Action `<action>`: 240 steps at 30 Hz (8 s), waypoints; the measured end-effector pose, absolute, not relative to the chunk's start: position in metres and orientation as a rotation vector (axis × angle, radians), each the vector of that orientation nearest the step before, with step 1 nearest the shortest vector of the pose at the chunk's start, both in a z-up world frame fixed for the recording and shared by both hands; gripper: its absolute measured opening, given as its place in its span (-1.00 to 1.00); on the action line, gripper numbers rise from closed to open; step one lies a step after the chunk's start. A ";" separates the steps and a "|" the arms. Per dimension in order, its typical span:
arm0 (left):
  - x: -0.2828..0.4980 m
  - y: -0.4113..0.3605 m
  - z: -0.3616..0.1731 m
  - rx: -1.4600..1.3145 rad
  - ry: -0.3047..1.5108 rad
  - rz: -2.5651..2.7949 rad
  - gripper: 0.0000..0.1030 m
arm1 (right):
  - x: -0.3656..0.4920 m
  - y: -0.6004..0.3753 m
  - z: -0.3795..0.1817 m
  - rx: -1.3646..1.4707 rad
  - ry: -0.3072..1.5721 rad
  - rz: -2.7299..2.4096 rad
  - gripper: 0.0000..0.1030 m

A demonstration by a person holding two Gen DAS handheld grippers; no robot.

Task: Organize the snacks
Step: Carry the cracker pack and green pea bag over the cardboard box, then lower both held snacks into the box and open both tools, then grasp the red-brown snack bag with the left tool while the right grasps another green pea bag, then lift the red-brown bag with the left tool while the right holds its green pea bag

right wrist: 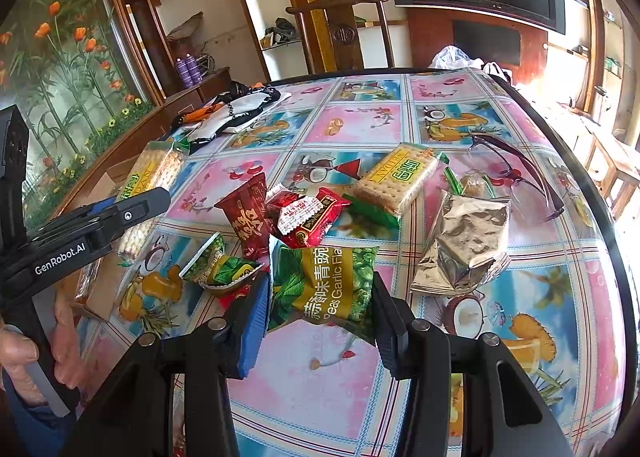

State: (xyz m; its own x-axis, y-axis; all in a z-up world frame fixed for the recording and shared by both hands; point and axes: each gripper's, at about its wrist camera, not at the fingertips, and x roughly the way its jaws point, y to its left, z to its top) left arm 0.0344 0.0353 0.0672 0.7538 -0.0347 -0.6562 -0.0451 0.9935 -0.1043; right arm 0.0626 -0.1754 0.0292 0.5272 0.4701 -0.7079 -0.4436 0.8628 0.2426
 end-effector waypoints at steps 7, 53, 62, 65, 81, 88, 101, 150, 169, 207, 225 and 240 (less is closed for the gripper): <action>0.033 0.035 0.071 -0.123 0.707 0.002 -0.12 | 0.062 -0.175 0.030 0.037 0.854 0.549 -0.02; -0.020 0.226 0.080 -0.455 0.636 0.312 -0.11 | 0.012 -0.009 0.065 -0.045 0.812 0.795 -0.01; -0.029 0.260 0.066 -0.504 0.679 0.387 -0.11 | 0.006 0.062 0.060 -0.084 0.848 0.933 0.00; -0.028 0.265 0.063 -0.512 0.694 0.405 -0.11 | 0.003 0.085 0.049 -0.115 0.867 0.962 0.00; -0.021 0.266 0.052 -0.490 0.751 0.435 -0.11 | 0.018 0.112 0.020 -0.161 0.897 0.953 0.01; -0.022 0.268 0.051 -0.492 0.760 0.450 -0.12 | 0.032 0.123 0.022 -0.145 0.902 0.934 0.01; -0.021 0.267 0.049 -0.492 0.769 0.442 -0.12 | 0.060 0.134 0.021 -0.094 0.960 0.912 0.16; 0.015 0.119 0.091 -0.328 0.720 0.047 0.08 | 0.100 -0.083 0.008 -0.021 0.970 0.899 0.30; 0.042 0.065 0.080 -0.309 0.826 -0.046 0.09 | 0.095 -0.128 0.054 0.009 0.813 0.789 -0.36; 0.085 0.029 0.048 -0.165 0.781 0.096 -0.35 | 0.120 -0.156 0.037 0.194 0.856 0.626 -0.36; 0.068 0.015 0.070 -0.024 0.647 0.201 -0.35 | 0.120 -0.158 0.034 0.218 0.855 0.624 -0.36; 0.062 0.008 0.076 0.053 0.585 0.254 -0.35 | 0.115 -0.155 0.039 0.205 0.832 0.629 -0.36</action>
State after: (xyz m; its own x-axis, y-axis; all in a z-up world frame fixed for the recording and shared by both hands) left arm 0.0619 0.0076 0.0761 0.8033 0.2519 -0.5397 -0.2219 0.9675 0.1211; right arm 0.1146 -0.1551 0.0386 0.5057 0.5944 -0.6252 -0.4392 0.8012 0.4065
